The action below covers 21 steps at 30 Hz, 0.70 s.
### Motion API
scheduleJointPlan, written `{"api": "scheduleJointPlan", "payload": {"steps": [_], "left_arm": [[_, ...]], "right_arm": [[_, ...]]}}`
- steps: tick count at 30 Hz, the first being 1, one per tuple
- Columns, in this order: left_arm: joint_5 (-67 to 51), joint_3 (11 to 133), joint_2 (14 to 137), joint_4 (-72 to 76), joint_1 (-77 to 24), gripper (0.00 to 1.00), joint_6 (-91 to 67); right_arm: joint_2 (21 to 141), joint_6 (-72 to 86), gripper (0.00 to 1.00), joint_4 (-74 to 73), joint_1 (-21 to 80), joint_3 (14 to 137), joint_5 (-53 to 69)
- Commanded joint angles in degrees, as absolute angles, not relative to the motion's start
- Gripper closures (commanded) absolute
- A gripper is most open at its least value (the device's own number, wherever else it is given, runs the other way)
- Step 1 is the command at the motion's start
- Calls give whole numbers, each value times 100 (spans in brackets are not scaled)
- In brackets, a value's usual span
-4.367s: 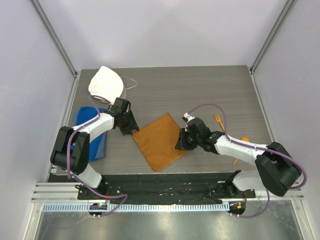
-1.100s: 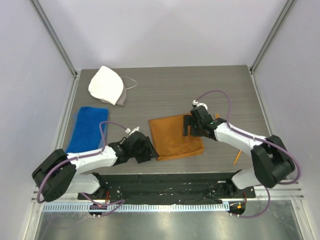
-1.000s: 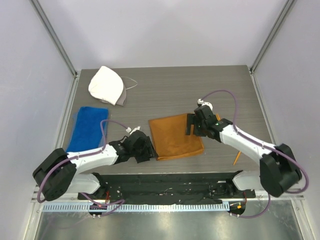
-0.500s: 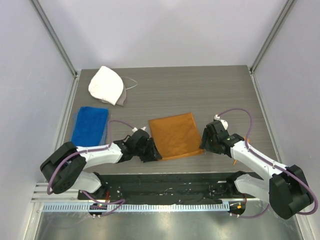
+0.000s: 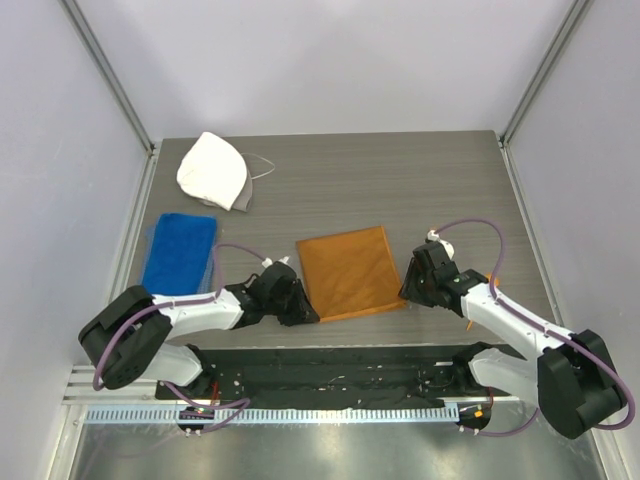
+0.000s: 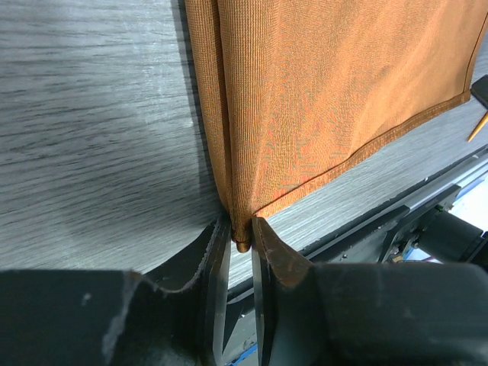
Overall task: Fold the napkin into a case and place the utensils inside
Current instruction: Pick up the top corner of the square-folded napkin from the center of the board.
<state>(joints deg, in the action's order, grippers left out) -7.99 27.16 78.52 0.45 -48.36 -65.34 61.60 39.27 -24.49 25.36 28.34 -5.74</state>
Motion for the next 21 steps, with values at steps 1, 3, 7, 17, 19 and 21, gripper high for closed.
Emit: {"api": "scheduleJointPlan", "payload": {"steps": [1, 3, 7, 17, 19, 21], "left_arm": [[-527, 2347, 8051, -800, -4878, 78, -6372], [-554, 2329, 8051, -756, -4878, 78, -6381], [-571, 2320, 8130, -730, -4878, 78, -6372], [-606, 2303, 8191, -686, -4878, 78, -6381], [-598, 2294, 8200, -686, -4878, 78, -6381], [-598, 2268, 8200, -677, -4878, 79, -6381]], "right_arm": [[6117, 4017, 61, -2215, 2505, 2716, -361], [6091, 4043, 62, -2206, 2505, 2672, -343], [6038, 4060, 66, -2197, 2514, 2610, -343], [5915, 4052, 80, -2206, 2514, 2610, -343], [5854, 4060, 82, -2206, 2514, 2619, -334], [5792, 4034, 82, -2241, 2505, 2654, -395]]}}
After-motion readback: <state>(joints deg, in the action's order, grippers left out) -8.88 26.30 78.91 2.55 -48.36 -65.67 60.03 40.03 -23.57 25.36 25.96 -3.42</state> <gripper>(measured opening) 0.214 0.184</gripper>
